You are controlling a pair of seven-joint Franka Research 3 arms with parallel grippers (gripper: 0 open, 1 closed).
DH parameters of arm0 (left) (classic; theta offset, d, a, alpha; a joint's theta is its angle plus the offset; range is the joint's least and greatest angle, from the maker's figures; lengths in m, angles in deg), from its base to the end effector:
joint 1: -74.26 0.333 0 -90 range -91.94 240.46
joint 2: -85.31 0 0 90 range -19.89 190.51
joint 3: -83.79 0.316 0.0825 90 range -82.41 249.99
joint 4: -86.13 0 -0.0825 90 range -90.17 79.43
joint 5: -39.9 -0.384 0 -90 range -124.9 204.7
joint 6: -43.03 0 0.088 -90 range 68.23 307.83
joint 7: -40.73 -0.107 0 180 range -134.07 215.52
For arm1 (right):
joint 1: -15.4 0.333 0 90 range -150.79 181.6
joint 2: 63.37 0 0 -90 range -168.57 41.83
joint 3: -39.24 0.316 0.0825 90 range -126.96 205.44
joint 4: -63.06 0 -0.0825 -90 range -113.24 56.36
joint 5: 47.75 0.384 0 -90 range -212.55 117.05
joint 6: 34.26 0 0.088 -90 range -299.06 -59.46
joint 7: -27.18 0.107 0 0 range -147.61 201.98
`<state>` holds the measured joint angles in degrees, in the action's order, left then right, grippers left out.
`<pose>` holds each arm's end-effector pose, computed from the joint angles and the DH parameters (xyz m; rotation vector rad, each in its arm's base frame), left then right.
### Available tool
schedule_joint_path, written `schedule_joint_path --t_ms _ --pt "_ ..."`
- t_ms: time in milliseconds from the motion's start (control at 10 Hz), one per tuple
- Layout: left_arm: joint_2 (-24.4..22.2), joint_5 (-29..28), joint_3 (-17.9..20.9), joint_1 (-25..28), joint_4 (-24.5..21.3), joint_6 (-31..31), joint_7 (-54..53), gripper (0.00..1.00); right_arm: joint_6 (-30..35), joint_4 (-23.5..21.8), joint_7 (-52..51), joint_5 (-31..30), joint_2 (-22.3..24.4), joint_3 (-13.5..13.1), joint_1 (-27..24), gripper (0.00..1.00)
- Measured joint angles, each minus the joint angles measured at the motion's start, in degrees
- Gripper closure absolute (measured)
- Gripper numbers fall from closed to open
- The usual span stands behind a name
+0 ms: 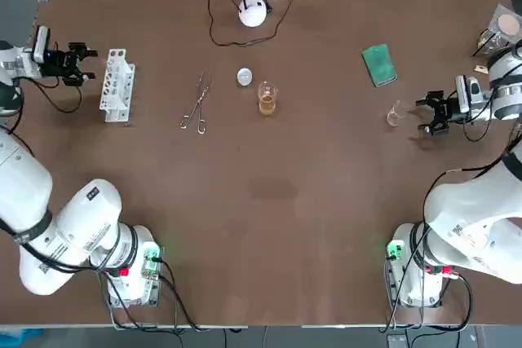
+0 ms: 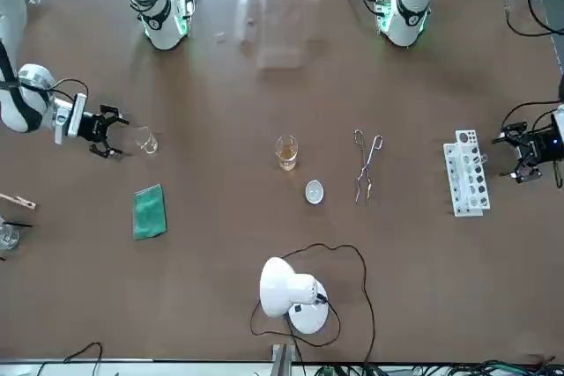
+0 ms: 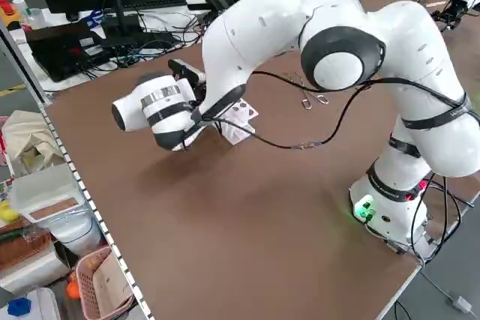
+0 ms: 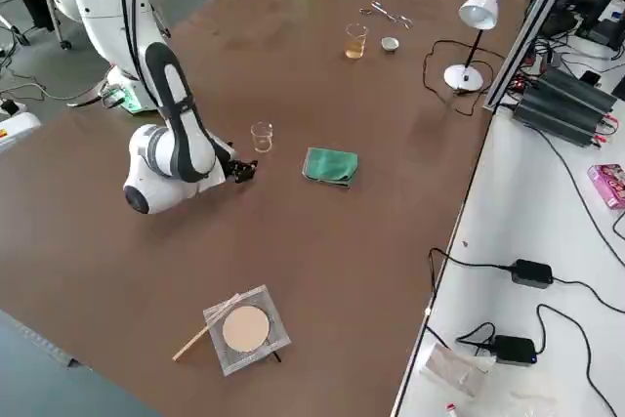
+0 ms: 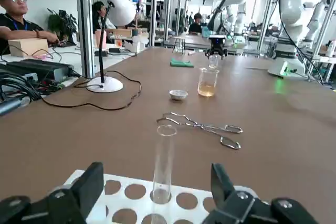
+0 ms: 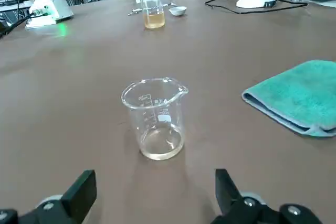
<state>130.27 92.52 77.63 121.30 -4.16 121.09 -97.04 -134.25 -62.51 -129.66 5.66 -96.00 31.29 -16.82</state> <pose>0.5169 0.3291 0.1953 1.5007 -1.2336 1.1376 0.3845 -0.2389 0.1083 -1.7035 -1.3476 -0.9599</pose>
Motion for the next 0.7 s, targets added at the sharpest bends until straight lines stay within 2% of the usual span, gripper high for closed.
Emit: schedule_joint_path --t_ms 400,700 --pt "2.29 0.65 -0.83 0.01 -0.85 0.16 -2.13 0.19 3.01 0.71 -2.46 0.50 -1.12 1.30 -0.06 0.00" --pt "2.90 0.73 -1.47 0.00 -1.68 0.43 -2.98 0.31 3.67 0.88 -4.00 0.67 -1.23 2.44 -0.06 0.00"
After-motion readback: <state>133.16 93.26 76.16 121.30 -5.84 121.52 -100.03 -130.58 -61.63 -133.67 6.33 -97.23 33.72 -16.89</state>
